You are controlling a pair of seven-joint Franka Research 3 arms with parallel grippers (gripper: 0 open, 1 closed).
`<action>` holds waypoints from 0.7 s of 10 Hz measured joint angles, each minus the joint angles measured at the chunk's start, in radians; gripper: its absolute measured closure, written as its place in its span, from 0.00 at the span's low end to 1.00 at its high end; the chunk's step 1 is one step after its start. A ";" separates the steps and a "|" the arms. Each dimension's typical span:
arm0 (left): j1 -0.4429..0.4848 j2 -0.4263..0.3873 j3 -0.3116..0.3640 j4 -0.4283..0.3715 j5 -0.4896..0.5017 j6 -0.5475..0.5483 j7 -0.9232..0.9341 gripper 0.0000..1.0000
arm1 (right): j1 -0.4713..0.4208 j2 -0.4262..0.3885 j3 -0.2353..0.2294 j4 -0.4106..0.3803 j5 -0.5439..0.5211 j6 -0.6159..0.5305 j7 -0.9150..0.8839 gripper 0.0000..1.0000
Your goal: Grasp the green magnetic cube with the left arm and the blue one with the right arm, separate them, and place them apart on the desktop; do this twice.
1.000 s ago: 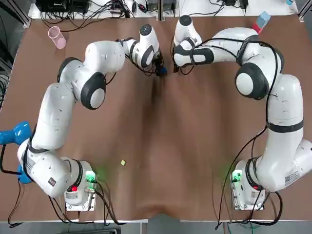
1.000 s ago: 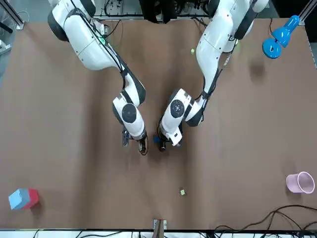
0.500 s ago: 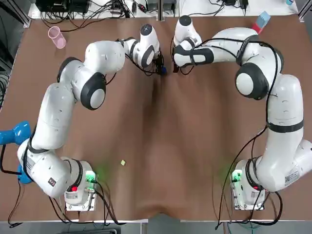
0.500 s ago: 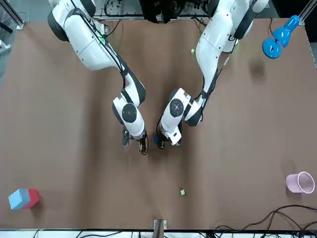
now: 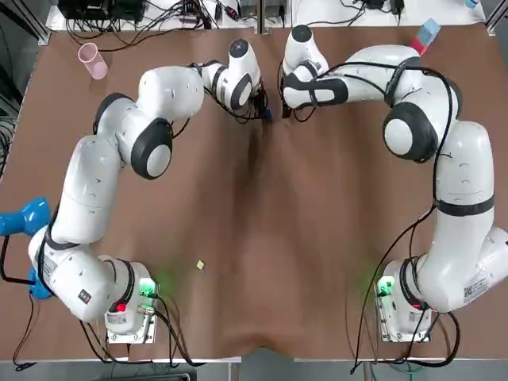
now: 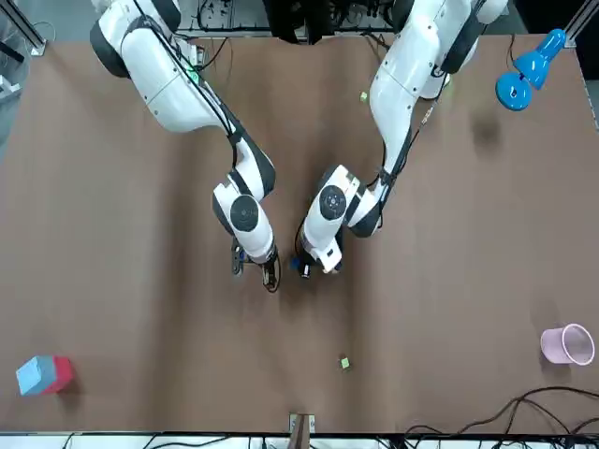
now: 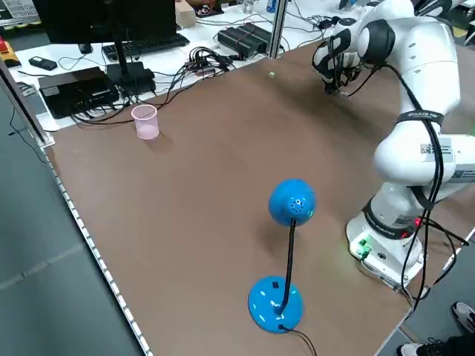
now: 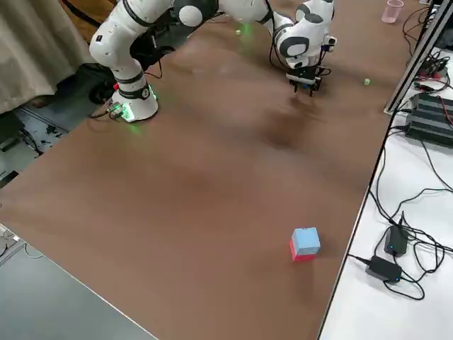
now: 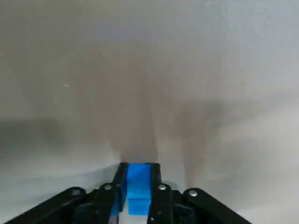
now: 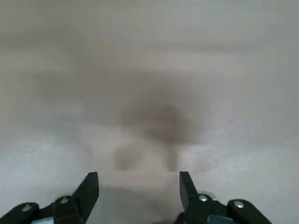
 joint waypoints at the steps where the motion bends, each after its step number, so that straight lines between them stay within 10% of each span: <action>1: 0.000 0.000 0.003 0.002 0.000 0.004 0.000 0.77 | 0.000 0.000 0.002 0.000 0.000 0.000 0.000 0.22; 7: 0.007 -0.071 0.006 0.032 0.003 -0.027 0.000 0.77 | 0.028 -0.004 0.023 0.005 0.074 0.014 0.002 0.22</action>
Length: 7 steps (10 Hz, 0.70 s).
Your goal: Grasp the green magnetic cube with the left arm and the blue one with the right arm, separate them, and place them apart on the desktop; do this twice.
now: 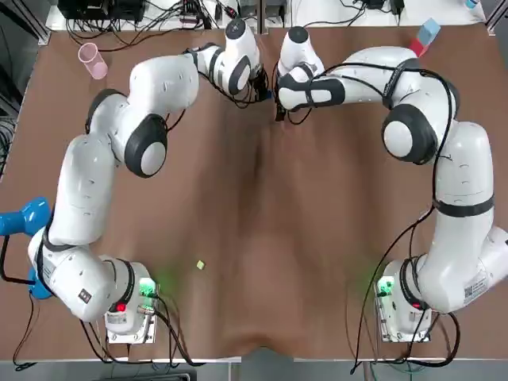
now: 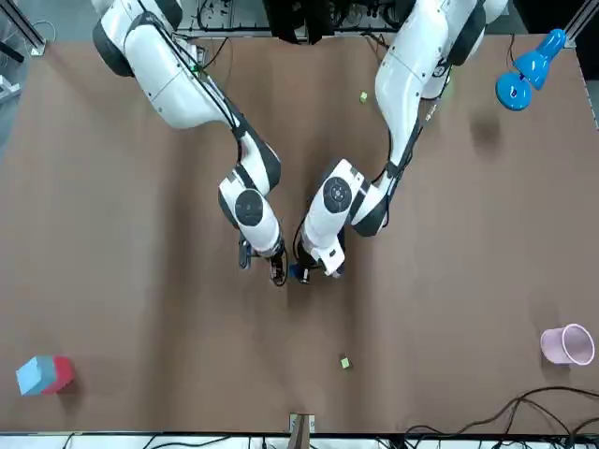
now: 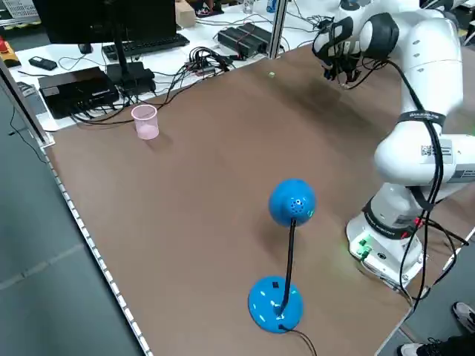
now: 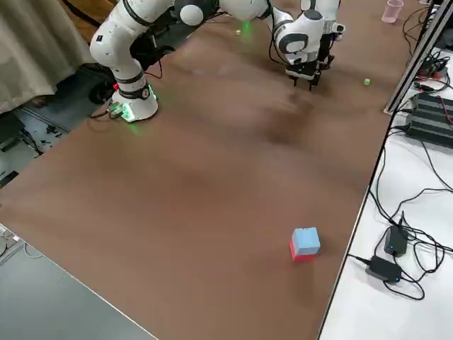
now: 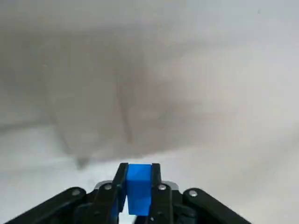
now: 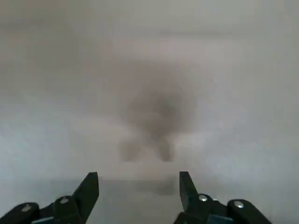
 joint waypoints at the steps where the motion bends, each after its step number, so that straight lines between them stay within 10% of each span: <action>1: -0.002 -0.004 0.000 -0.001 0.000 -0.008 0.000 0.77 | 0.007 -0.002 -0.001 0.007 0.010 0.002 0.002 0.22; 7: -0.004 -0.004 -0.004 -0.010 0.000 -0.011 0.000 0.77 | 0.006 -0.003 -0.022 0.030 0.015 0.054 0.000 0.22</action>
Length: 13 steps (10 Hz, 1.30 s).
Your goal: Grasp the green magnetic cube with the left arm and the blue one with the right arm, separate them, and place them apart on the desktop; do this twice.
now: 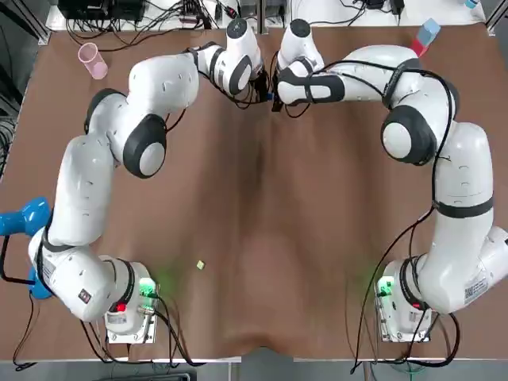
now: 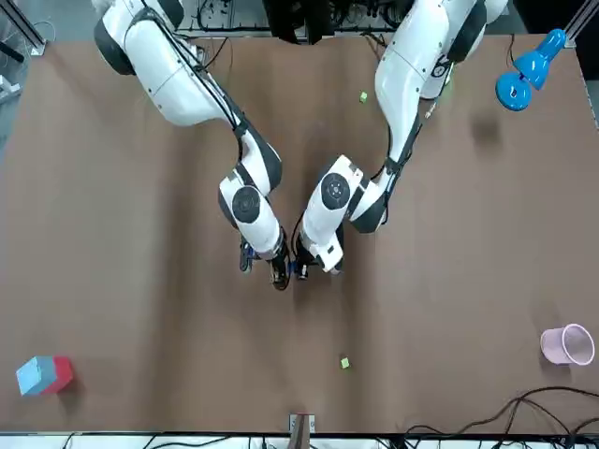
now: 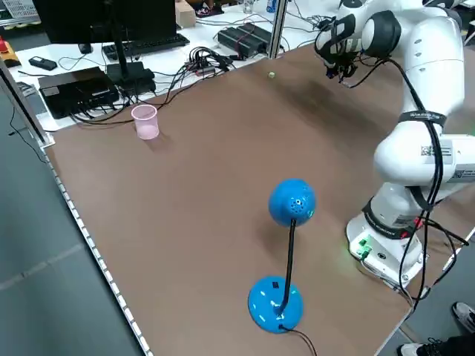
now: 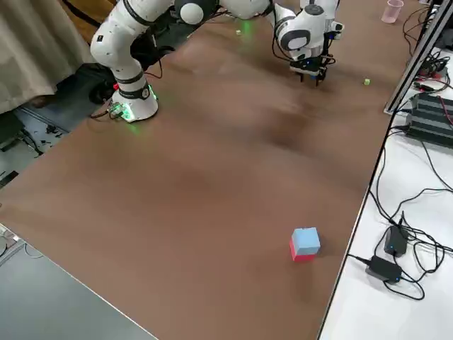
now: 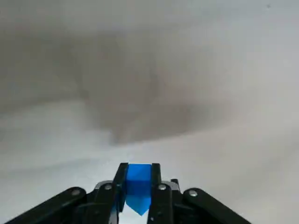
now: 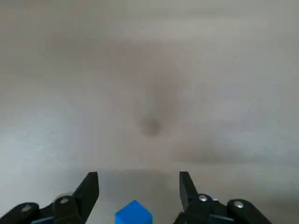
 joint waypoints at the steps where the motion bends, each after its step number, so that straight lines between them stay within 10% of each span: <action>1: 0.000 0.000 0.000 0.000 0.000 0.000 0.000 0.77 | 0.002 0.000 0.000 0.000 0.001 0.002 0.000 0.22; 7: 0.001 0.000 0.000 0.000 0.000 0.000 0.000 0.77 | 0.006 0.000 0.000 0.020 0.004 0.007 0.000 0.26; 13: 0.003 0.000 0.002 0.000 0.000 0.003 0.000 0.77 | 0.013 0.000 0.002 0.020 0.009 0.046 0.000 0.70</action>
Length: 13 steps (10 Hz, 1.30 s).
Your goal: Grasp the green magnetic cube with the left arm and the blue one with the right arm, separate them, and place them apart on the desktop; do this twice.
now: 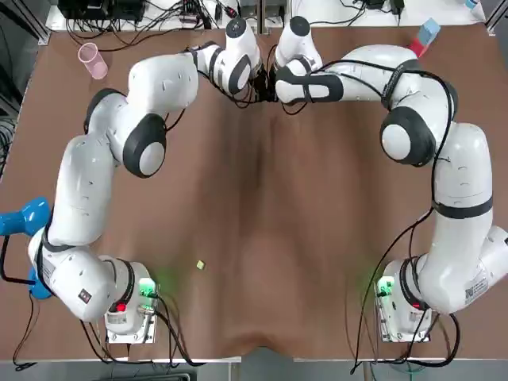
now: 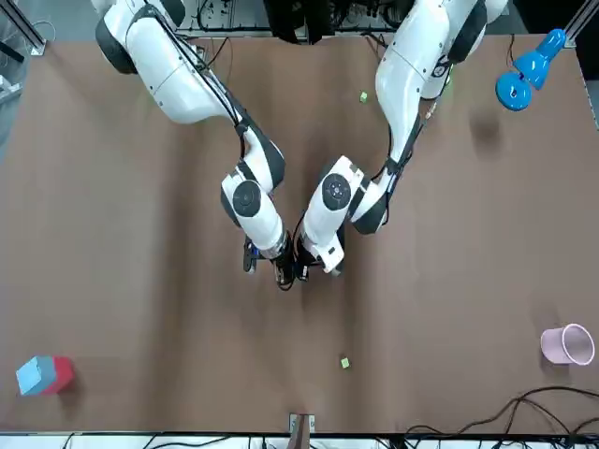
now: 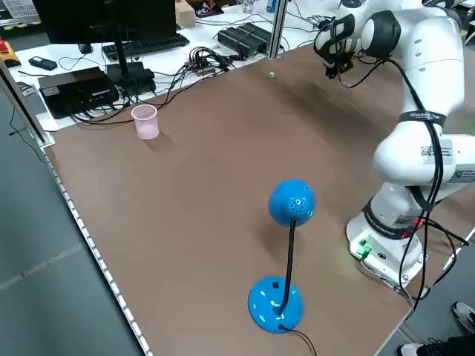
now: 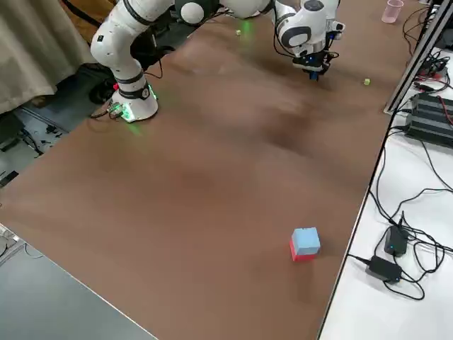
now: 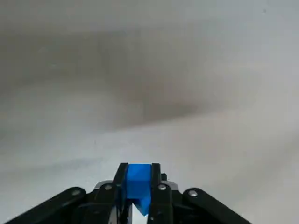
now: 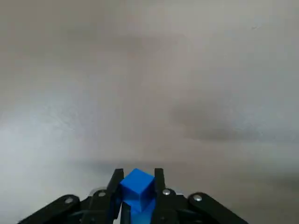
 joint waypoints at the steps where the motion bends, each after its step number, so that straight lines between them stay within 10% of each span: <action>1: 0.000 0.000 0.000 0.000 0.000 0.000 0.000 0.77 | 0.000 0.000 0.000 0.000 0.000 0.000 0.000 0.70; 13: 0.036 -0.005 0.000 0.002 0.000 -0.020 0.000 0.77 | -0.025 -0.082 -0.062 -0.122 -0.003 -0.028 -0.310 0.70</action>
